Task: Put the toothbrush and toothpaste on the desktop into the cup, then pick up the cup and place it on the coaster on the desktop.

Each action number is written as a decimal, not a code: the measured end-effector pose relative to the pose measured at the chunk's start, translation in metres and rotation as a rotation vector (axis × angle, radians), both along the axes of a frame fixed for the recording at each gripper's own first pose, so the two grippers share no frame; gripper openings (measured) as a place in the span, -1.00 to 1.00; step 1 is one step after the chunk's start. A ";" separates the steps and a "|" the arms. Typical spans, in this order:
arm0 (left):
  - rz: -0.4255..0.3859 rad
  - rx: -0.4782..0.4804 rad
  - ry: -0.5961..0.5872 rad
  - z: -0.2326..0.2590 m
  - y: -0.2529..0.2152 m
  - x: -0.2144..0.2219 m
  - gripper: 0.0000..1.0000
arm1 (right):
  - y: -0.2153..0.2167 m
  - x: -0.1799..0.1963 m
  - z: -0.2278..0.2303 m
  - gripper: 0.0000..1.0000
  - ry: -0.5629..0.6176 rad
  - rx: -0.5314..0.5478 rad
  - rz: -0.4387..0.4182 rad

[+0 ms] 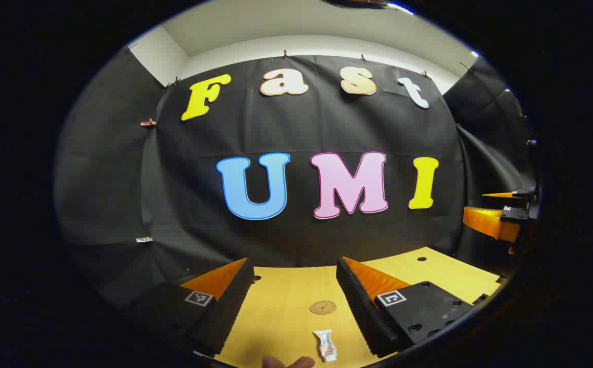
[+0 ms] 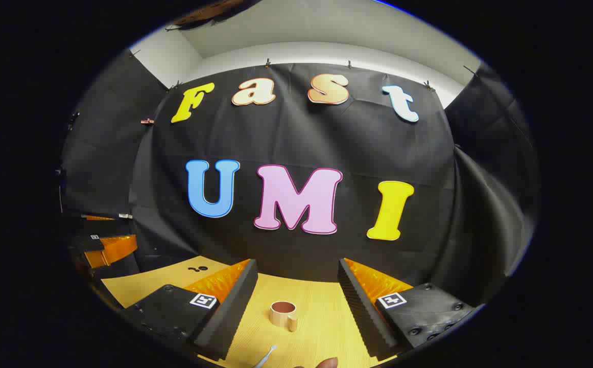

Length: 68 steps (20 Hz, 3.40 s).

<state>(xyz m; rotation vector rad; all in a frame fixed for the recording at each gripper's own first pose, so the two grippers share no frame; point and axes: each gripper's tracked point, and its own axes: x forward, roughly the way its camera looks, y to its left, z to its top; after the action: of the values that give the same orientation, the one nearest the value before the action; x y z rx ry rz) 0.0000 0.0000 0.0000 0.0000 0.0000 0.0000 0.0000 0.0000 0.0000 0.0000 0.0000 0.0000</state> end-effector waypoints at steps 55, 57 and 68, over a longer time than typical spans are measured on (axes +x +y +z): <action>-0.087 -0.057 0.888 -0.376 -0.077 0.075 -0.17 | 0.026 0.009 -0.250 0.96 0.752 0.139 0.050; -0.092 -0.060 0.902 -0.375 -0.080 0.074 -0.27 | 0.036 0.002 -0.270 0.96 0.811 0.157 0.060; -0.082 -0.158 0.784 -0.298 -0.038 0.044 -0.59 | 0.069 -0.024 -0.365 0.90 1.016 0.134 0.080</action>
<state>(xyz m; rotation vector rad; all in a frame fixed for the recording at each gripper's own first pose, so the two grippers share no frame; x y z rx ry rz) 0.0441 -0.0377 -0.2980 -0.1581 0.7840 -0.0818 -0.0237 0.0687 -0.3648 0.1337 1.0165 0.0797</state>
